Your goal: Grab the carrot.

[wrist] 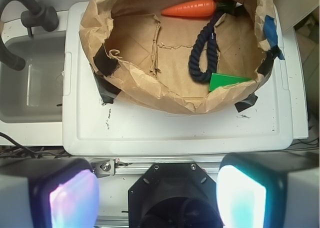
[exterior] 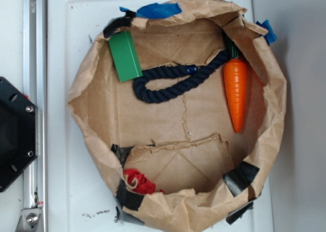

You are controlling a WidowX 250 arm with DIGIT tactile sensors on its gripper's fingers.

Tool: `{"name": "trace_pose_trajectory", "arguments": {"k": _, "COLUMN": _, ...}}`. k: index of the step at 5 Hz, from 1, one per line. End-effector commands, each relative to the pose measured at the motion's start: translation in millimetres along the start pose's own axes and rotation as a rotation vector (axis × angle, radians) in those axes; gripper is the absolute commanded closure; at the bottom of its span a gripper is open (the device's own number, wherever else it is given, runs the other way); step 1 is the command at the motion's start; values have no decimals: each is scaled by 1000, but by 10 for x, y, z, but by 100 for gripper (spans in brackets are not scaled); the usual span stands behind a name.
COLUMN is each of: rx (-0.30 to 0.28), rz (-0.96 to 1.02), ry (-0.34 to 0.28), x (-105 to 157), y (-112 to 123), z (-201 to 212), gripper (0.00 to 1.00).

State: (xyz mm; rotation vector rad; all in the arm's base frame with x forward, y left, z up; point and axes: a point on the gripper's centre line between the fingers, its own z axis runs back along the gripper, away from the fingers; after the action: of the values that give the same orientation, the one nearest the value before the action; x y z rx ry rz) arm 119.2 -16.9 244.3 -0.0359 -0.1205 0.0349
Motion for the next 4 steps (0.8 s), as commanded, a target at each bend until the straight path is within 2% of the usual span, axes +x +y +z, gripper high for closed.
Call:
{"name": "trace_pose_trajectory", "arguments": {"k": 1, "rx": 0, "rz": 0, "ry": 0, "x": 0, "y": 0, "z": 0, "gripper": 0}}
{"name": "trace_pose_trajectory", "arguments": {"k": 2, "rx": 12, "rz": 39, "ry": -20, "x": 433, "y": -7, "z": -67, "gripper": 0}}
{"name": "trace_pose_trajectory", "arguments": {"k": 3, "rx": 18, "rz": 84, "ry": -9, "x": 591, "y": -128, "z": -207, "gripper": 0}}
{"name": "trace_pose_trajectory", "arguments": {"k": 4, "rx": 15, "rz": 160, "ry": -26, "x": 769, "y": -95, "z": -351, "gripper": 0}}
